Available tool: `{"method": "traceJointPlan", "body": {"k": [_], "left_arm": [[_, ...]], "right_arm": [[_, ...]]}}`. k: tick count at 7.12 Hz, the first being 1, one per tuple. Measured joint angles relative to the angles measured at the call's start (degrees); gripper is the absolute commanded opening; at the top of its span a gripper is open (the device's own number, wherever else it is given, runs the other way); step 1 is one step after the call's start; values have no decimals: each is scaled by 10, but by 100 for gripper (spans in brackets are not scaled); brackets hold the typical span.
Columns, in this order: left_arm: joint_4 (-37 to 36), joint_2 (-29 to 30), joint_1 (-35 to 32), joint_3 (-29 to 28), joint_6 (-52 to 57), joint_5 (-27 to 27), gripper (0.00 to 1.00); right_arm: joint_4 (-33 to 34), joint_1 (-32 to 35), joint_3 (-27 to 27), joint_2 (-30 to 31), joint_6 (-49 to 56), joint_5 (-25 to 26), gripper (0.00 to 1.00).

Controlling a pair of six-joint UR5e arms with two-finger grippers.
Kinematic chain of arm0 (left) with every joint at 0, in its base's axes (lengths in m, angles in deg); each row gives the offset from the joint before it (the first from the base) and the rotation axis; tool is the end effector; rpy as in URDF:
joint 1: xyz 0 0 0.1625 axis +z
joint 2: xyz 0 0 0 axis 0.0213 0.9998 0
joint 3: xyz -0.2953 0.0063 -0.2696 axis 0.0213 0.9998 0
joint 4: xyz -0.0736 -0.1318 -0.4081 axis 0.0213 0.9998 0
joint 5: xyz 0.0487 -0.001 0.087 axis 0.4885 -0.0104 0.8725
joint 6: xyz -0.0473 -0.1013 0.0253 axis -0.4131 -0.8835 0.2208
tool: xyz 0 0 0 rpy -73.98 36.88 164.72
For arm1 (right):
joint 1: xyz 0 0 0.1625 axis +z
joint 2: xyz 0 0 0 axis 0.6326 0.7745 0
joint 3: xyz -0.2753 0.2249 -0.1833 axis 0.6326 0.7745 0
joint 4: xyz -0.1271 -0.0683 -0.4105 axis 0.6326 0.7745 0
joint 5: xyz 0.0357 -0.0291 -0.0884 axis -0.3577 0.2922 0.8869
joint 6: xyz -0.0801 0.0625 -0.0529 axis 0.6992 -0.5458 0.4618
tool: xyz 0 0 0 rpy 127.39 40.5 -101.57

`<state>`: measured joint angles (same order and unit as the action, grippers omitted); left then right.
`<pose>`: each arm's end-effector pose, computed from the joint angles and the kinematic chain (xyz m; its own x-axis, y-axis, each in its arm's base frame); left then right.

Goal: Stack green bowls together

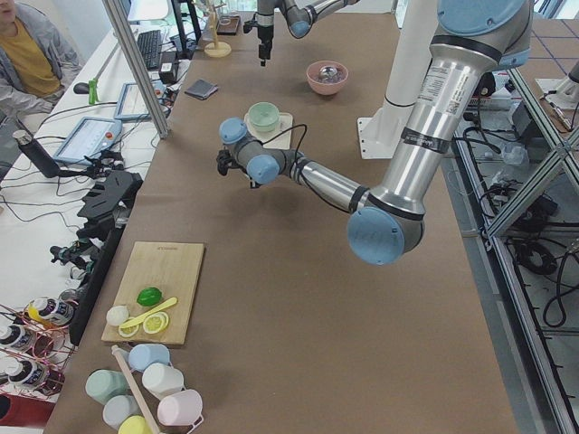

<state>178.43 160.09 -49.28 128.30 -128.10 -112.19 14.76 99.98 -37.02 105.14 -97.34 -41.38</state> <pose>0.3927 -0.5499 0.3010 0.4663 -0.1072 -0.8781 -0.0534 0.9874 -0.1488 -0.2501 -0.5675 0.4671 0.6213 0.0987 0.7773 -0.1104 0.9932 -0.0378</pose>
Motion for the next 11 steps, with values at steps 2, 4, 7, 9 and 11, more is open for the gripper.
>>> {"method": "traceJointPlan", "body": {"k": [2, 4, 7, 9, 11], "left_arm": [[0, 82, 66, -7, -109, 59, 0], [2, 145, 116, -43, -151, 113, 0], [6, 205, 126, -97, -165, 130, 0], [12, 222, 126, -119, -166, 142, 0], [34, 230, 126, -138, -165, 158, 0]], "right_arm": [[-2, 47, 29, 33, 118, -8, 100], [-1, 95, 60, 52, 216, -23, 100], [-2, 119, 70, 69, 265, -36, 100], [-5, 120, 70, 74, 268, -37, 100], [-6, 120, 70, 76, 268, -37, 100]]}}
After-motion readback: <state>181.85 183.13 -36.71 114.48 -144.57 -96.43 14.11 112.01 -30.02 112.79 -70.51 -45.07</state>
